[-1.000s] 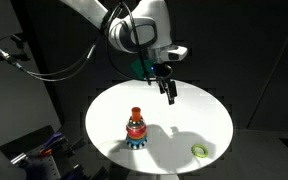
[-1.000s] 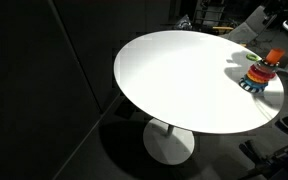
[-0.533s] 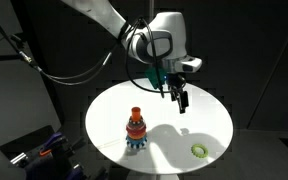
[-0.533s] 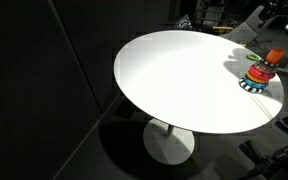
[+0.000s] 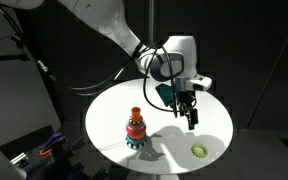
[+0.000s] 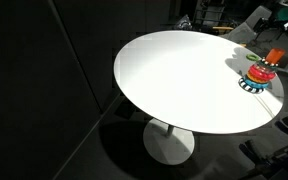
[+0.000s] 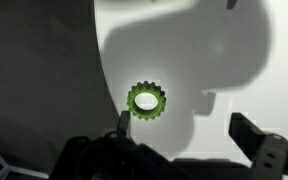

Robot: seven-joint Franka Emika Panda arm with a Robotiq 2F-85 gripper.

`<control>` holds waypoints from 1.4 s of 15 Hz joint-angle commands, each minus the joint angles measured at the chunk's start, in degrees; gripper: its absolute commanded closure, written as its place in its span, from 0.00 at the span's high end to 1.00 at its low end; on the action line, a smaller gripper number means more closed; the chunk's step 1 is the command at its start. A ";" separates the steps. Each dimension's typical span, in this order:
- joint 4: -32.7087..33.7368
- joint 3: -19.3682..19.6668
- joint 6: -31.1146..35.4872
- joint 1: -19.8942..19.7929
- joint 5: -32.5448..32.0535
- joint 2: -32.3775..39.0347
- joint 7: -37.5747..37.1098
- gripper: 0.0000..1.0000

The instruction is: Pick up the lime green ring and put it on the ring holder

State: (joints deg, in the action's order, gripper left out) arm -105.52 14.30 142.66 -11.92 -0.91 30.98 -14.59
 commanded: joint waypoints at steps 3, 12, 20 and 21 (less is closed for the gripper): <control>5.32 1.16 1.72 -0.87 0.38 6.48 -0.45 1.00; 8.02 0.65 1.22 -2.45 1.71 9.91 0.75 1.00; 6.92 1.31 2.99 -1.78 1.08 10.09 0.34 1.00; 7.22 1.26 3.34 -1.92 1.22 10.49 0.29 1.00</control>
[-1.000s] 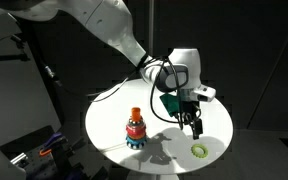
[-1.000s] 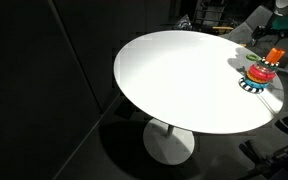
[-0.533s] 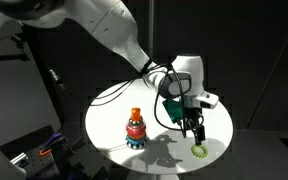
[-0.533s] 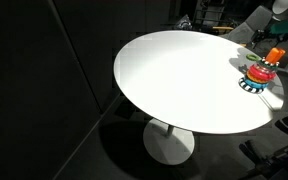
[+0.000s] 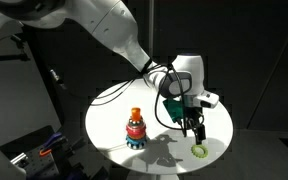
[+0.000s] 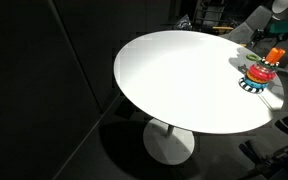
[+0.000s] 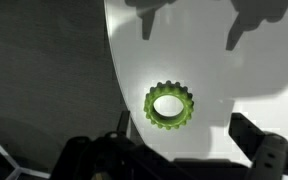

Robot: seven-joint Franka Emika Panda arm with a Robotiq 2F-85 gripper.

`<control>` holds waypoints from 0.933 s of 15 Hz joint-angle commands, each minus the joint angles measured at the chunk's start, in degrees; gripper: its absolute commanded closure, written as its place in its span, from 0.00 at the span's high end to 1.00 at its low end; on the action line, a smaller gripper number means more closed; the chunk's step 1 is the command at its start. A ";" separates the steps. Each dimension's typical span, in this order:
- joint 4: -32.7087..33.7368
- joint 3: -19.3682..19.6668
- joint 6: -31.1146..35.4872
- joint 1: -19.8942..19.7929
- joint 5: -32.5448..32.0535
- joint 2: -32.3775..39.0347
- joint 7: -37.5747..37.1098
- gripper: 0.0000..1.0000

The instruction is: Pick up the lime green ring and put it on the ring holder

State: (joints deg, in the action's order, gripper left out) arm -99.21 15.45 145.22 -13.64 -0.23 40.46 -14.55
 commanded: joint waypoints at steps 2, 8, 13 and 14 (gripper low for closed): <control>1.33 -0.39 1.13 -0.74 1.11 1.73 0.69 1.00; 2.53 -0.69 1.48 -1.24 2.38 4.08 1.04 1.00; 4.48 -0.29 1.42 -1.81 2.44 6.01 0.76 1.00; 5.15 -0.16 1.41 -1.98 2.43 6.54 0.58 1.00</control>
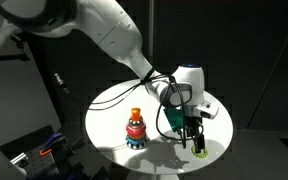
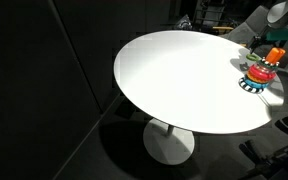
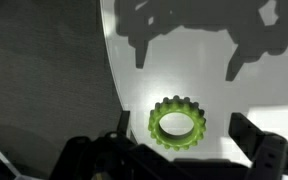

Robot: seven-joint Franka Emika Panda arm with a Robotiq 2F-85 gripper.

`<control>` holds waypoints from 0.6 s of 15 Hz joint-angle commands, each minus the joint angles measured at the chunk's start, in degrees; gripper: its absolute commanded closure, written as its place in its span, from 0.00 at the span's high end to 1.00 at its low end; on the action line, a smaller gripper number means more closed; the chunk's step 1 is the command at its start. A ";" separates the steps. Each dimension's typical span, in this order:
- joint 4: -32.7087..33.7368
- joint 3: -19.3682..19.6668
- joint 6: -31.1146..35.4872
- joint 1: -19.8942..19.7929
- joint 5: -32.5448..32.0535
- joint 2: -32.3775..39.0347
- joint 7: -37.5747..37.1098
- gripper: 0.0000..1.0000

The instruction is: Pick up the lime green ring and put it on the ring holder

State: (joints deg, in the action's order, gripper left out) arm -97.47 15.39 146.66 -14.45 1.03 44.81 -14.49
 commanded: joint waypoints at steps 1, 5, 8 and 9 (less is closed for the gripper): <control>4.03 0.00 -0.05 -1.41 1.17 2.73 0.41 1.00; 6.44 0.55 -0.03 -2.17 1.01 4.79 -0.11 1.00; 8.10 1.05 -0.14 -2.50 0.87 6.34 -0.46 1.00; 8.57 1.24 -0.17 -2.55 0.82 6.80 -0.56 1.00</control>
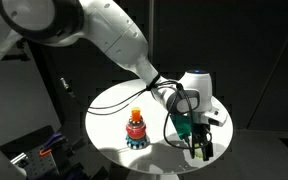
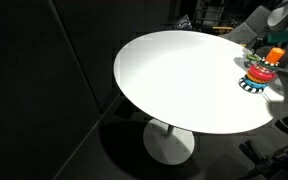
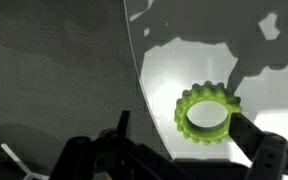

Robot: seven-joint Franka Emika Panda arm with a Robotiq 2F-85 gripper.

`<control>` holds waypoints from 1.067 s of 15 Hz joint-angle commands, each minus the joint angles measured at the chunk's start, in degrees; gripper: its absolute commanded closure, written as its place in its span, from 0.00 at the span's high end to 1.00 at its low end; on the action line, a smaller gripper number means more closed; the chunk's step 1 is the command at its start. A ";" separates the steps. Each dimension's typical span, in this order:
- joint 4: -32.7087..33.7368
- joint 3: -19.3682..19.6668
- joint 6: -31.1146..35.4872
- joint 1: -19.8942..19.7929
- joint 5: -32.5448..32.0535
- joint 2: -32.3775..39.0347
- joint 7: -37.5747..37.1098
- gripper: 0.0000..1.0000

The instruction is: Pick up the lime green ring and put it on the ring holder

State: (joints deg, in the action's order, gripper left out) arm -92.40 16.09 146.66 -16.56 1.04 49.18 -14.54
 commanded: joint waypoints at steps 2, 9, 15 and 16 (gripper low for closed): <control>4.31 0.89 -0.17 -0.49 0.71 3.25 -0.63 1.00; 5.60 1.84 -0.50 -0.51 0.47 4.95 -0.66 1.00; 5.10 1.95 -0.34 -0.44 0.35 5.09 -0.33 1.00; 5.09 1.95 -0.35 -0.44 0.34 5.13 -0.31 1.00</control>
State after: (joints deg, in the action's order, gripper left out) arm -89.10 17.87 146.66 -16.72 1.04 53.27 -14.58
